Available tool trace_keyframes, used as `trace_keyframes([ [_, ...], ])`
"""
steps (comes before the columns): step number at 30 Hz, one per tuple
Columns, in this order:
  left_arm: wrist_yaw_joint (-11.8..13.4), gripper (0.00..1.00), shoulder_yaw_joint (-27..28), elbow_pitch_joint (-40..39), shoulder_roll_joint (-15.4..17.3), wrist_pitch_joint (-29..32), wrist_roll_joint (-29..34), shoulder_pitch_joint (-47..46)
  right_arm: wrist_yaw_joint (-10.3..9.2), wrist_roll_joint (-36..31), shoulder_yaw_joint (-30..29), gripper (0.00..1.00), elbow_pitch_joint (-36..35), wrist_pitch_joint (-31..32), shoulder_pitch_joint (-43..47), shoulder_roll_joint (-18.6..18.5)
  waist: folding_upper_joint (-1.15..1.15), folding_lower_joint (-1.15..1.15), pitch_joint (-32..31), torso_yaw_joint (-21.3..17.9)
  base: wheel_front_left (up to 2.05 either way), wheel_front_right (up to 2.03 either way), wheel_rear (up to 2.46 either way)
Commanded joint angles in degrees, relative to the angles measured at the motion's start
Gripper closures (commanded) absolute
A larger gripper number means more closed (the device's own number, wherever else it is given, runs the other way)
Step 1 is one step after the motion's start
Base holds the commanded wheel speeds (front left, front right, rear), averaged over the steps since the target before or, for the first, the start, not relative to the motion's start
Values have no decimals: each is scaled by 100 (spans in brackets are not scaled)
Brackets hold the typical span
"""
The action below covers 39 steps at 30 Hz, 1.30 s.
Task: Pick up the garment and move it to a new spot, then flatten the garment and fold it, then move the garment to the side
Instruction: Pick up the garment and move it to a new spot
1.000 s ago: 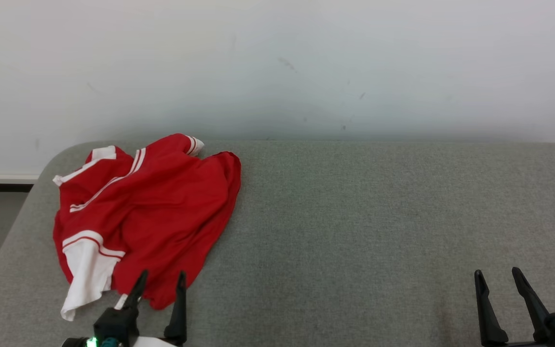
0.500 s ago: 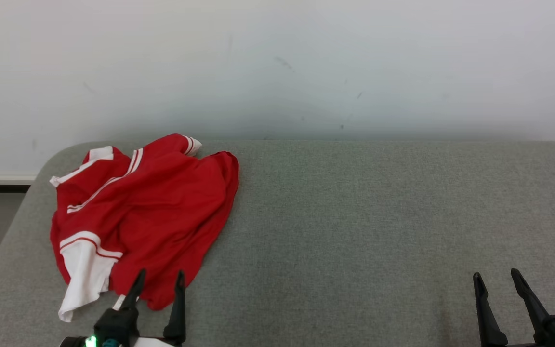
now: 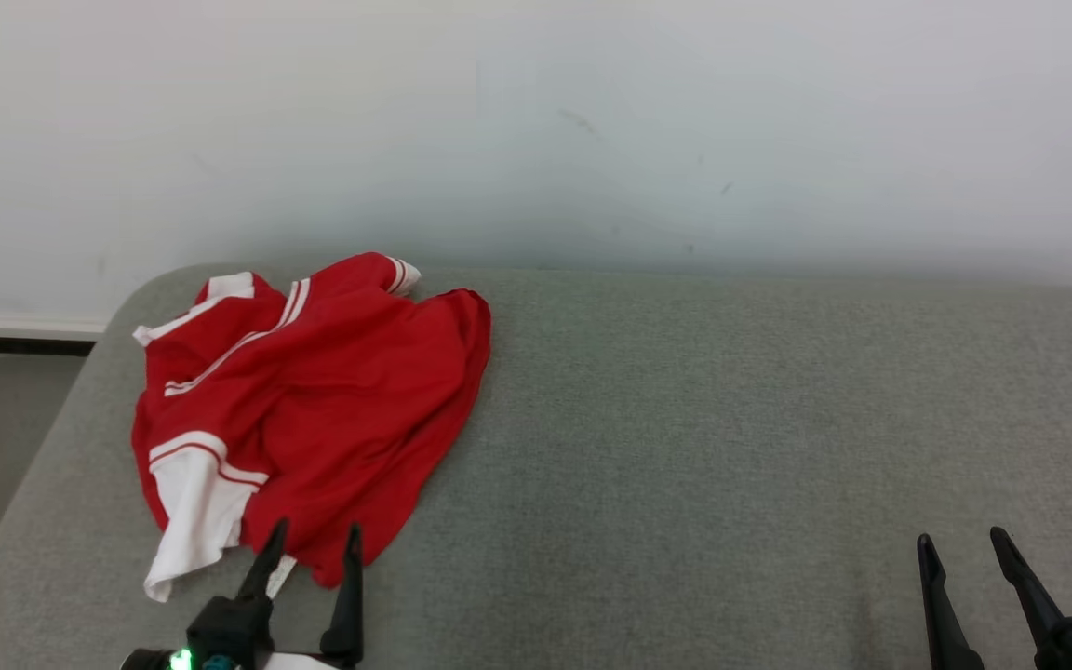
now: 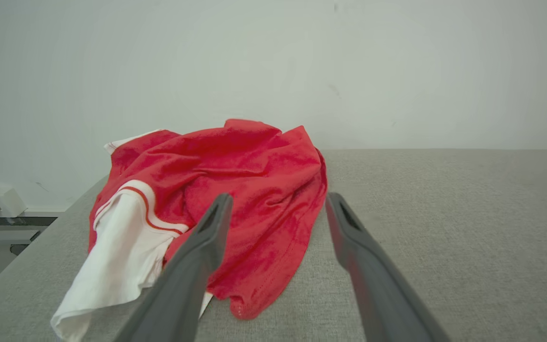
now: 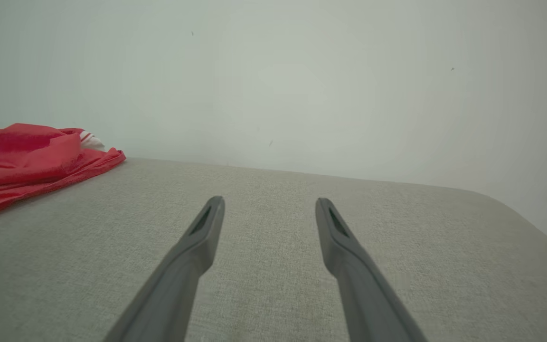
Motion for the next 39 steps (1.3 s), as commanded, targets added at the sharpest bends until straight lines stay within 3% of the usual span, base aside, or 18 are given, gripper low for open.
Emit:
trace_keyframes([
  [1, 4, 0, 18, 14, 0, -3, 70, 31, -10, 8, 2, 0, -7, -1, 61, -26, 0, 0, -14, 129, 0, 0, 0],
  [12, -36, 0, 118, 28, -7, -2, 115, 169, -10, 17, 159, 0, 43, 0, 67, 56, 0, 0, -58, 981, 0, 0, 0],
  [17, -65, 0, 162, -4, 5, -3, 122, 217, -10, 36, 258, 0, 74, 0, -50, 74, 0, 0, -29, 1131, 0, 0, 0],
  [27, -430, 0, 33, 350, 220, -2, 189, -587, -10, 5, 392, 0, -44, 0, -336, 34, 0, 0, 502, 800, 0, 0, 0],
  [39, -791, 0, -172, 2026, 888, 281, 431, -3228, -10, -34, 571, 0, -317, 0, -1156, -35, 0, 0, 1939, 261, 0, 0, 0],
])
